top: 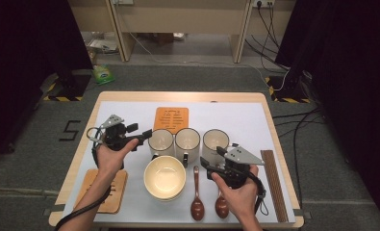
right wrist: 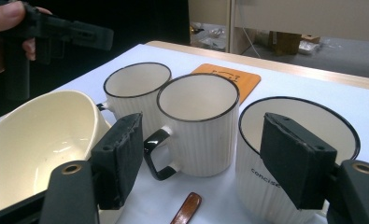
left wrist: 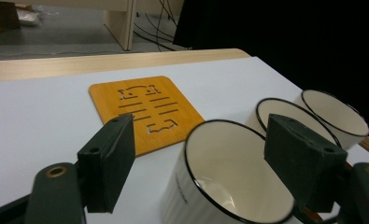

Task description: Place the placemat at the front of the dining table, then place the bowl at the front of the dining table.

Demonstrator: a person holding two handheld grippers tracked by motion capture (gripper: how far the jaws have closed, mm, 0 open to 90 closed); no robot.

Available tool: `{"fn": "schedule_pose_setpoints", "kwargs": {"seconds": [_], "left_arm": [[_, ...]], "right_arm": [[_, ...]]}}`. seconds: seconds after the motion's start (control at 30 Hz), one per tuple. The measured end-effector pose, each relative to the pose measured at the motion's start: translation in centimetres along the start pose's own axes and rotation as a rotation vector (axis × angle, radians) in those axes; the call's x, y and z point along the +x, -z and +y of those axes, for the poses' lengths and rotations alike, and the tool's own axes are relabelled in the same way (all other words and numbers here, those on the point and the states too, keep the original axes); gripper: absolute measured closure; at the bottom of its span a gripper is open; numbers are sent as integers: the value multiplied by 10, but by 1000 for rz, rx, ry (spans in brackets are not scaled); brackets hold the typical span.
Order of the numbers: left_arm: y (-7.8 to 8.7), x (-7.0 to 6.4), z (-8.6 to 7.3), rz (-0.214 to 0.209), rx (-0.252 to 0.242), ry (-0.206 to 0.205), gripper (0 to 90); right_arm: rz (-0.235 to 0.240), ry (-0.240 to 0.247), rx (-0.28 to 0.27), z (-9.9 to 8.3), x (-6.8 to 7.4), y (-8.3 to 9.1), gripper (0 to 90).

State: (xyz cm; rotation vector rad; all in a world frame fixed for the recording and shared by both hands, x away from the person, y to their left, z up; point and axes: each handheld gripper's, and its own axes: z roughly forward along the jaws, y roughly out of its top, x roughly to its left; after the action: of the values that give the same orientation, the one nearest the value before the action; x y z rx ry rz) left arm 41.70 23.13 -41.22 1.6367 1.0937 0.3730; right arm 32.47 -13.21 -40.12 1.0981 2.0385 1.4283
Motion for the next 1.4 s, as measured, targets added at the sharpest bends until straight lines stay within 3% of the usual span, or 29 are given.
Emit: {"fn": "schedule_pose_setpoints", "kwargs": {"seconds": [0.2, 0.7, 0.8, 1.13, 1.4], "left_arm": [[9, -13, -12, -23, 3, -21, 242], [16, -35, -20, -91, 3, -48, 264], [18, -43, -23, -118, 18, -70, 283], [26, -53, -27, -171, 24, -81, 294], [26, -63, -36, -199, 51, -115, 346]], "right_arm": [[-5, 0, -6, 0, -2, 3, 306], [-3, -2, -4, 0, -3, 1, 306], [-5, -3, -7, 0, -3, 2, 306], [-11, 0, -7, 3, -1, 3, 306], [-5, 8, -9, 3, 2, 3, 306]]}}
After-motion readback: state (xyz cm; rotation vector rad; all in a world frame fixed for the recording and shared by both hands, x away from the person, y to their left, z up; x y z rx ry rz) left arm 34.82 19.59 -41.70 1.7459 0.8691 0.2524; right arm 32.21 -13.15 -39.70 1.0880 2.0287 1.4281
